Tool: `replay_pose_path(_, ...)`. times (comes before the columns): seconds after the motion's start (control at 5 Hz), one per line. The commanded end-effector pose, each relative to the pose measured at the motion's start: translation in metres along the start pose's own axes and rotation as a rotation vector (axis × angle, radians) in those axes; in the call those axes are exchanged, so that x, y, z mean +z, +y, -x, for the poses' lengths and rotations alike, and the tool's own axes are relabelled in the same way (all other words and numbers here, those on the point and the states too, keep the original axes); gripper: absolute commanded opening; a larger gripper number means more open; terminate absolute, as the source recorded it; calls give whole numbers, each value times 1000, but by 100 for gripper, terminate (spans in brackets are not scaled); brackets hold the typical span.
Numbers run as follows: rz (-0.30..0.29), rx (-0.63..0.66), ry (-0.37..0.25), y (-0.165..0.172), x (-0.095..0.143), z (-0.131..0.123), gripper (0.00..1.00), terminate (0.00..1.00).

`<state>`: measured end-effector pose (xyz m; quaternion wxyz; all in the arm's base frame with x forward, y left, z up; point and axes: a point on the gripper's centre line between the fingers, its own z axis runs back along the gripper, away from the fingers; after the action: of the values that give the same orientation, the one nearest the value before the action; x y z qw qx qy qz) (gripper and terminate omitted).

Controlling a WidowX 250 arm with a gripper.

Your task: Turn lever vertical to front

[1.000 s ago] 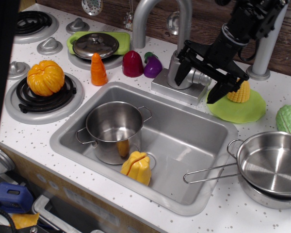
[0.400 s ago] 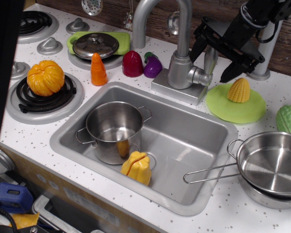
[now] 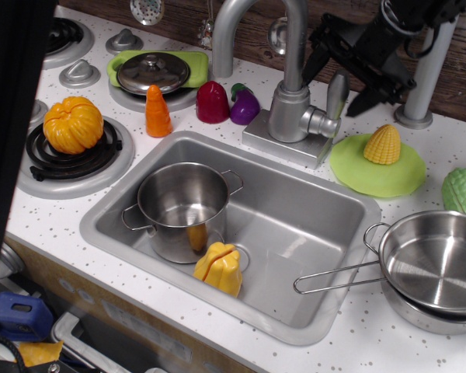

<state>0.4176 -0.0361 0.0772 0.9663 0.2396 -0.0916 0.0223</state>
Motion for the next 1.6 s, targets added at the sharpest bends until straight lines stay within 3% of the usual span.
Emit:
replay_pose_path(0.0, -12, 28, -49, 7, 15, -11, 0, 0)
replay_pose_path(0.2, 24, 40, -33, 8, 19, -6, 0, 0)
replay_pose_path(0.6, 52, 48, 43, 6, 31, 35, 0, 0)
replay_pose_path(0.8, 74, 41, 46, 8, 27, 50, 0, 0)
replay_pose_path(1.4, 211, 46, -12, -2, -27, 63, 0, 0)
